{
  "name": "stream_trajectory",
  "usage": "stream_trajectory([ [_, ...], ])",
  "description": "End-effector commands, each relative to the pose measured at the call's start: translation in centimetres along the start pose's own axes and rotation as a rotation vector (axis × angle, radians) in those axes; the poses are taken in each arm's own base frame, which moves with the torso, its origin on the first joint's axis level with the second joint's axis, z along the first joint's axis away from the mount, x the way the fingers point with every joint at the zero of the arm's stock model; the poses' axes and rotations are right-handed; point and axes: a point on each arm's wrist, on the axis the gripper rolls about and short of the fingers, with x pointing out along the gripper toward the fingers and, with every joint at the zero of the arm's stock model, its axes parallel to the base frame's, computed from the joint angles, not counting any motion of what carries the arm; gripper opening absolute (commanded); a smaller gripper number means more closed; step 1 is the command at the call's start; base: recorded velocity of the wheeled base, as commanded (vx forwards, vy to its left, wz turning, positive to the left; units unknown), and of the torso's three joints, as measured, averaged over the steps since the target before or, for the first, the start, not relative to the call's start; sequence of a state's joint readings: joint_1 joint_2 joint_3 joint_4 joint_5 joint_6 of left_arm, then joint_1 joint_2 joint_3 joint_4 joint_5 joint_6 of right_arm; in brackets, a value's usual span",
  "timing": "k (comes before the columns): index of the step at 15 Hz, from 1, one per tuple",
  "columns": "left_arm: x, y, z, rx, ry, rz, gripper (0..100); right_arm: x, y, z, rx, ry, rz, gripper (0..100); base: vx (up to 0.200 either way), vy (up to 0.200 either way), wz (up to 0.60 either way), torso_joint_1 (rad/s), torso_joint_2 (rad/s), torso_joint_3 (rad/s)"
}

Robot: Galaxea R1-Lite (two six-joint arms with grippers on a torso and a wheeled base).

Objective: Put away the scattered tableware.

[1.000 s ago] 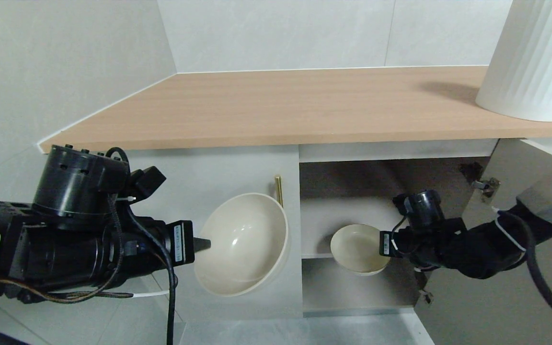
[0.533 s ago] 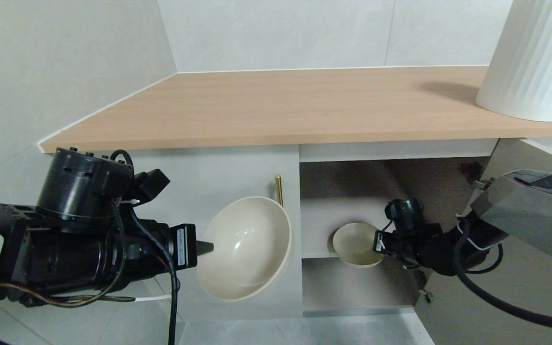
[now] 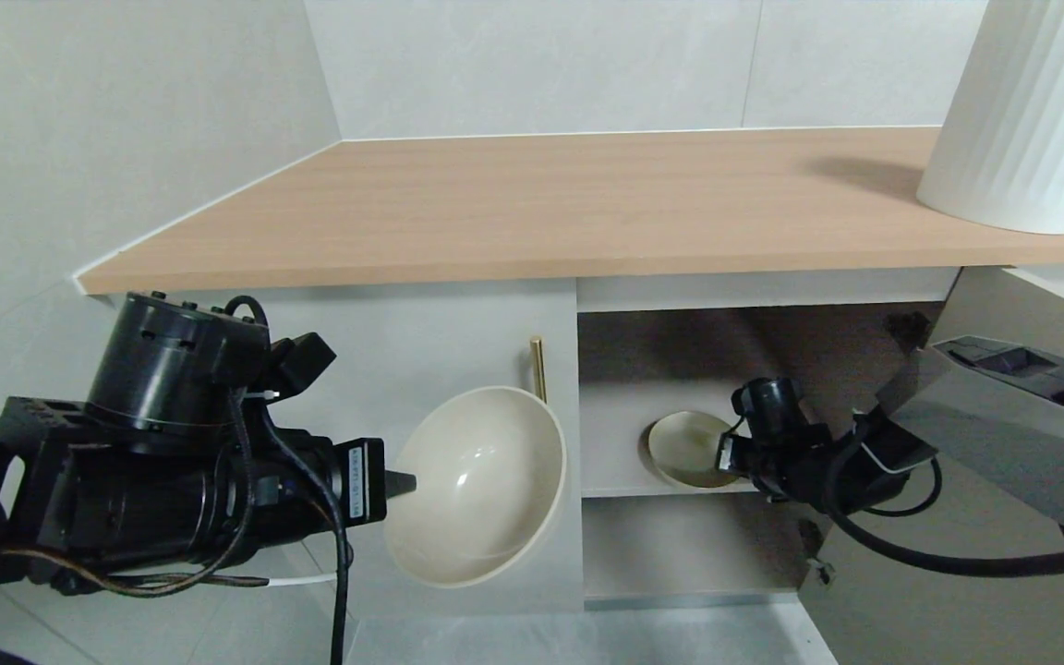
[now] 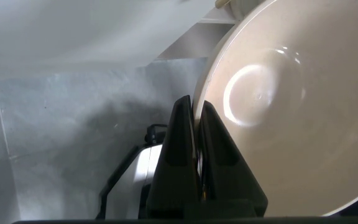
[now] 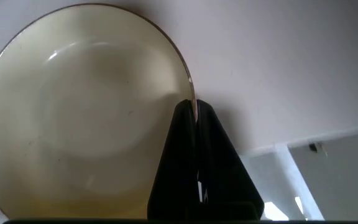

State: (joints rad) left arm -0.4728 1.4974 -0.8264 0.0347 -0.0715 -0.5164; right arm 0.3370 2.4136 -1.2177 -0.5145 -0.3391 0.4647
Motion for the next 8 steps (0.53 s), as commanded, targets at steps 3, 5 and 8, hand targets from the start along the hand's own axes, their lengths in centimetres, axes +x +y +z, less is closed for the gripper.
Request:
stream_trajectory([
  [3,0.5,0.0,-0.2,0.001,0.016,0.006,0,1.2,0.0,0.7,0.019,-0.032,-0.018,0,0.0,0.0,0.0,0.0,0.0,0.0],
  [5,0.5,0.1,-0.2,0.001,0.019,0.008,0,1.7,0.0,0.8,0.024,-0.046,-0.029,0,0.0,0.0,0.0,0.0,0.0,0.0],
  [8,0.9,0.0,-0.4,0.004,0.032,0.01,0,2.1,0.0,0.9,0.028,-0.062,-0.051,0,0.0,0.0,0.0,0.0,0.0,0.0],
])
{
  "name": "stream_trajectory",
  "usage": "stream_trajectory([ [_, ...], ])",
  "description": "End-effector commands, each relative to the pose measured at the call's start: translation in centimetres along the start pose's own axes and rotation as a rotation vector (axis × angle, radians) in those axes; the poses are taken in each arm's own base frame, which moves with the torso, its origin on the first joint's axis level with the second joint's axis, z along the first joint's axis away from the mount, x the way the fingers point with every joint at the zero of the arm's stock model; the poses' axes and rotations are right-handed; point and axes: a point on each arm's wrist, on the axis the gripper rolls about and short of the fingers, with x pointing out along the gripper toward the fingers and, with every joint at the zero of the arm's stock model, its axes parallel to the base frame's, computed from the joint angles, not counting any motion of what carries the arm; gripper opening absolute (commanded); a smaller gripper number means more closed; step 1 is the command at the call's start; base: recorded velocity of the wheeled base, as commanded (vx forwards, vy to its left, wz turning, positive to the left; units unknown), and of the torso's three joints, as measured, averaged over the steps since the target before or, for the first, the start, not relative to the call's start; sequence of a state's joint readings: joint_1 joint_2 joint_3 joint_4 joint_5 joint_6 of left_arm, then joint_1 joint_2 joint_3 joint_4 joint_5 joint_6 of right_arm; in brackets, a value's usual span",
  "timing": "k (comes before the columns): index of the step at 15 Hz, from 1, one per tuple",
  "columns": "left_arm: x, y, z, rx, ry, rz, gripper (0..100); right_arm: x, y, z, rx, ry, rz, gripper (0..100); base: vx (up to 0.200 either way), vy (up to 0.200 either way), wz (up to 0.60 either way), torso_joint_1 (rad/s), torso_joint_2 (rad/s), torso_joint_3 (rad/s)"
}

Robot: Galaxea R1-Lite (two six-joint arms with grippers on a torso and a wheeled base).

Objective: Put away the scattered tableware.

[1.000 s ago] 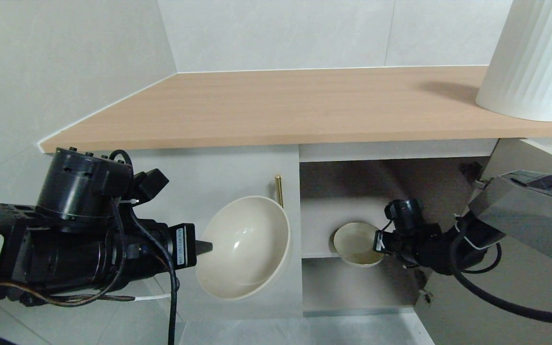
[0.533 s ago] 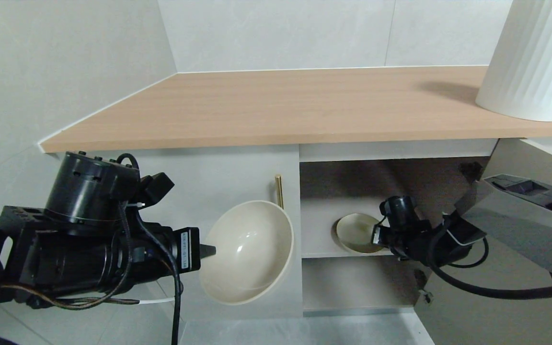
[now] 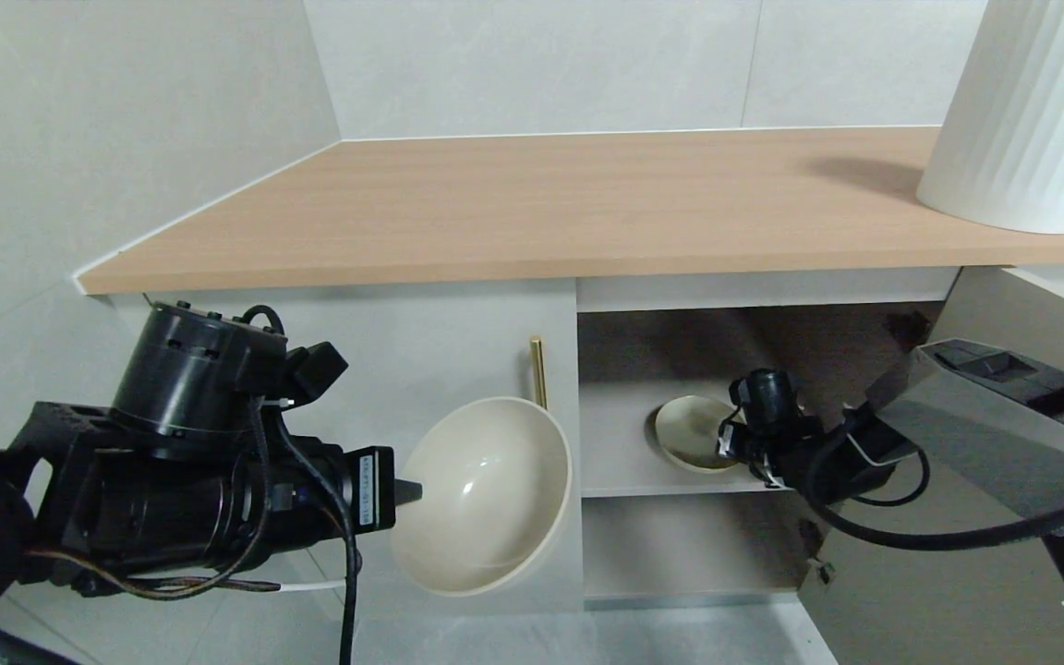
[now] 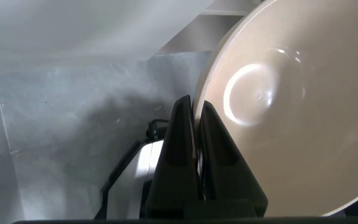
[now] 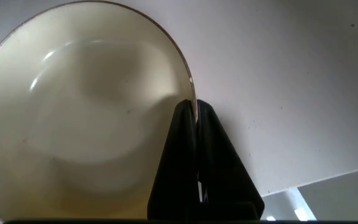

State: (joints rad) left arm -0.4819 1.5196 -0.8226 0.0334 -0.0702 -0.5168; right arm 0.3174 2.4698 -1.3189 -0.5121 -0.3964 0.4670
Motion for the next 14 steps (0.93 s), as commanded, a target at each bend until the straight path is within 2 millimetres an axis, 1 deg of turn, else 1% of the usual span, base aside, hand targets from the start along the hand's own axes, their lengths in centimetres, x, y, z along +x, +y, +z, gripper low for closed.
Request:
stream_trajectory([
  [1,0.2,0.0,-0.1,0.0,0.007,0.003,0,0.2,0.0,-0.1,-0.001,0.002,-0.002,0,0.0,0.0,0.0,0.0,0.0,0.0],
  [3,0.3,0.0,-0.1,0.0,0.011,0.005,0,0.2,0.0,-0.1,0.001,0.001,-0.001,0,0.0,0.0,0.0,0.0,0.0,0.0],
  [4,0.5,0.0,-0.1,0.001,0.014,0.005,0,0.1,0.0,-0.1,0.001,0.001,-0.001,100,0.0,0.0,0.0,0.0,0.0,0.0],
  [7,1.4,0.0,-0.3,-0.001,0.041,0.014,0,-0.3,0.0,0.4,0.019,-0.007,0.003,100,0.0,0.0,0.0,0.0,0.0,0.0],
  [8,1.8,0.0,-0.4,-0.002,0.05,0.022,0,-0.7,-0.1,0.6,0.02,-0.007,0.003,100,0.0,0.0,0.0,0.0,0.0,0.0],
  [9,2.1,0.1,-0.5,-0.002,0.058,0.026,0,-1.4,-0.3,0.7,0.015,0.001,0.006,100,0.0,0.0,0.0,0.0,0.0,0.0],
  [10,2.3,0.1,-0.5,-0.003,0.064,0.03,0,-2.5,-0.3,0.9,0.012,0.005,0.017,100,0.0,0.0,0.0,0.0,0.0,0.0],
  [11,2.6,0.1,-0.7,0.0,0.075,0.039,0,-4.0,0.0,1.3,0.006,0.006,0.043,100,0.0,0.0,0.0,0.0,0.0,0.0],
  [12,3.1,-0.1,-1.1,0.006,0.089,0.062,0,-5.7,0.3,1.6,-0.001,0.013,0.083,100,0.0,0.0,0.0,0.0,0.0,0.0],
  [14,4.6,-0.4,-2.0,0.009,0.102,0.147,0,-9.9,1.2,1.8,-0.029,0.053,0.202,100,0.0,0.0,0.0,0.0,0.0,0.0],
])
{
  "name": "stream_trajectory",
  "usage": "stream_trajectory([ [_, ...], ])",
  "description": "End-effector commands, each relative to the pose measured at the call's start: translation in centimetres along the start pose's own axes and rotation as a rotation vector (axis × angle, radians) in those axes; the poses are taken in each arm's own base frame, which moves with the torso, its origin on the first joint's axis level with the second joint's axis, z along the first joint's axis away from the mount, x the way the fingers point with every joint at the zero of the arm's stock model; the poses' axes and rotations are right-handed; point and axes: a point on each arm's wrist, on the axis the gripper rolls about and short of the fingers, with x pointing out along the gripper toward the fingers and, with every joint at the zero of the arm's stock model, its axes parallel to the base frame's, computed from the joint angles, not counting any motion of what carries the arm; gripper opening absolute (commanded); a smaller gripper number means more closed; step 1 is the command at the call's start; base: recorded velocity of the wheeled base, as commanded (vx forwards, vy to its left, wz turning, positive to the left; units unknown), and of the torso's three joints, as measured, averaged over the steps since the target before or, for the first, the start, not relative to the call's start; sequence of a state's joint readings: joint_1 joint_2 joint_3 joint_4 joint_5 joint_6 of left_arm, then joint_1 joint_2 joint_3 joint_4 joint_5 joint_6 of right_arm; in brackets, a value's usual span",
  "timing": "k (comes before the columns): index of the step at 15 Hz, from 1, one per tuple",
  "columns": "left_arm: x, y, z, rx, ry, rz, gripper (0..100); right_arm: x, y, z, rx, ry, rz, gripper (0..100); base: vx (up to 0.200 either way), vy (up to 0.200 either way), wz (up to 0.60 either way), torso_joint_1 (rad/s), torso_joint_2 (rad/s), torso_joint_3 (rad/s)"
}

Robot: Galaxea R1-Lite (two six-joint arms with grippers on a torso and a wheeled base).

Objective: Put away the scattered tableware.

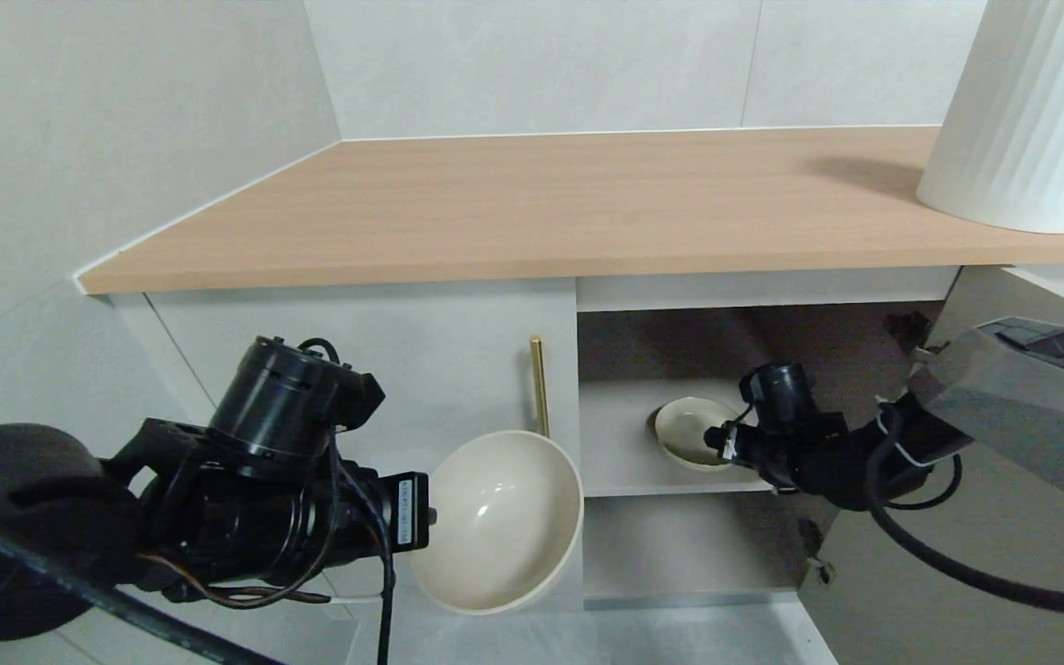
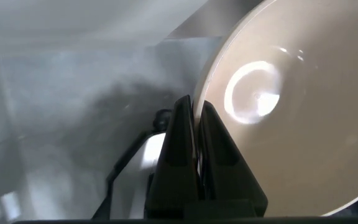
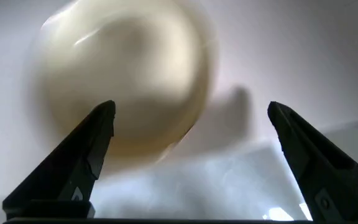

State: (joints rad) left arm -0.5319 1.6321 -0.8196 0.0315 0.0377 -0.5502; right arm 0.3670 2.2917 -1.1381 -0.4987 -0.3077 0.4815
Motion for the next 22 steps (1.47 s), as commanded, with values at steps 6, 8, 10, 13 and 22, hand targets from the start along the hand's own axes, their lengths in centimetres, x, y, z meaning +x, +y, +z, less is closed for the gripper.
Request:
stream_trajectory([
  [6,5.3,-1.1,-2.8,0.083,0.069,0.229,0,-14.7,4.4,-1.2,-0.169,0.22,0.454,100,0.0,0.0,0.0,0.0,0.0,0.0],
  [8,5.8,-1.5,-3.2,0.1,0.086,0.226,0,-16.2,4.5,-2.3,-0.253,0.234,0.502,100,0.0,0.0,0.0,0.0,0.0,0.0],
  [10,6.4,-1.7,-3.4,0.079,0.092,0.23,0,-16.5,4.5,-3.2,-0.305,0.248,0.51,100,0.0,0.0,0.0,0.0,0.0,0.0],
  [13,6.4,-2.2,-3.5,0.085,0.092,0.221,0,-17.3,4.9,-4.2,-0.349,0.268,0.541,100,0.0,0.0,0.0,0.0,0.0,0.0],
  [22,6.0,-2.9,-3.9,0.108,0.09,0.198,0,-17.1,6.8,-6.8,-0.429,0.294,0.57,100,0.0,0.0,0.0,0.0,0.0,0.0],
])
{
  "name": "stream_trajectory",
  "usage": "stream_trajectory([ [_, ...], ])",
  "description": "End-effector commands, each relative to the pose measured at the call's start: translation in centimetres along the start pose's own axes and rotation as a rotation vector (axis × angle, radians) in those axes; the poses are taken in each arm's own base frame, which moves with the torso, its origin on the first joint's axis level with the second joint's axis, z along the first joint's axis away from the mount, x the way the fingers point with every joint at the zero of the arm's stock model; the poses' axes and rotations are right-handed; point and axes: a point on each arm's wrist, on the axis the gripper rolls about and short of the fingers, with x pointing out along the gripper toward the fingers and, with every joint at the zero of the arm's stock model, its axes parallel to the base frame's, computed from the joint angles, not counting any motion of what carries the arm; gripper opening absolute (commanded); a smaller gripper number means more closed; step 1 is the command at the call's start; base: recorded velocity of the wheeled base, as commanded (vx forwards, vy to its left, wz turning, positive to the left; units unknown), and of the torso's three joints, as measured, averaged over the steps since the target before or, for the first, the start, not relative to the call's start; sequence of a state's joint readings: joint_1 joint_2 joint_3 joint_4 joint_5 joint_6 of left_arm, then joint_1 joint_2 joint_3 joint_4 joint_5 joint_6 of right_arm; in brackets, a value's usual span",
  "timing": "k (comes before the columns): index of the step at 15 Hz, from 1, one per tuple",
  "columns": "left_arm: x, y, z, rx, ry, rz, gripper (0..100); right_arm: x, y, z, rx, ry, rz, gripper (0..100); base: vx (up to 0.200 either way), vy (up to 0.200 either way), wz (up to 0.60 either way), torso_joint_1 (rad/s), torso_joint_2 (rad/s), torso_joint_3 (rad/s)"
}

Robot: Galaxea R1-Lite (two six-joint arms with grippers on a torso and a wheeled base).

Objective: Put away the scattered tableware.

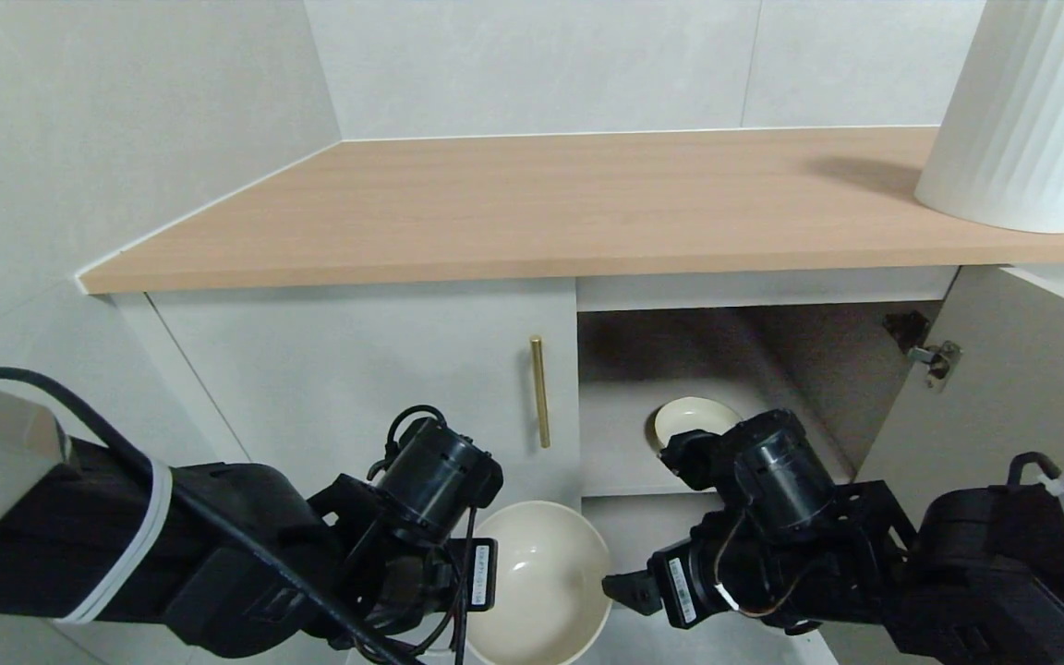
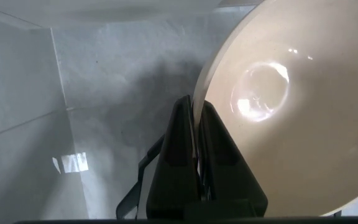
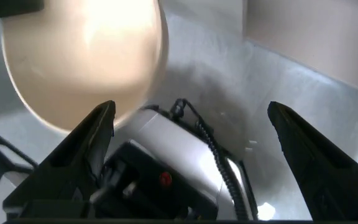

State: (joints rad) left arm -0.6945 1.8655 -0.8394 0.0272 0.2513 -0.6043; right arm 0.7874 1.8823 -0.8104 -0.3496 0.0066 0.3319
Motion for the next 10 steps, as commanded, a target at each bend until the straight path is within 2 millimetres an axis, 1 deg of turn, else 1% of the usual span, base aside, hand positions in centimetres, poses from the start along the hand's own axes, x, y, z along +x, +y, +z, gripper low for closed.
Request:
stream_trajectory([
  [1,-0.3,-0.2,-0.1,0.008,-0.004,-0.009,0,1.0,0.0,-0.1,0.005,-0.004,-0.018,100,0.0,0.0,0.0,0.0,0.0,0.0],
  [4,-0.6,-0.6,-0.4,0.023,-0.004,-0.02,0,2.4,-0.2,-0.2,0.014,-0.043,-0.068,100,0.0,0.0,0.0,0.0,0.0,0.0],
  [8,-0.7,-0.7,-0.5,0.026,-0.006,-0.025,0,2.6,-0.3,-0.4,0.013,-0.037,-0.072,100,0.0,0.0,0.0,0.0,0.0,0.0],
  [9,-0.7,-0.7,-0.5,0.026,-0.006,-0.025,0,2.7,-0.3,-0.5,0.013,-0.031,-0.075,0,0.0,0.0,0.0,0.0,0.0,0.0],
  [10,-0.7,-0.7,-0.5,0.026,-0.006,-0.025,0,2.7,-0.3,-0.5,0.013,-0.031,-0.075,0,0.0,0.0,0.0,0.0,0.0,0.0],
])
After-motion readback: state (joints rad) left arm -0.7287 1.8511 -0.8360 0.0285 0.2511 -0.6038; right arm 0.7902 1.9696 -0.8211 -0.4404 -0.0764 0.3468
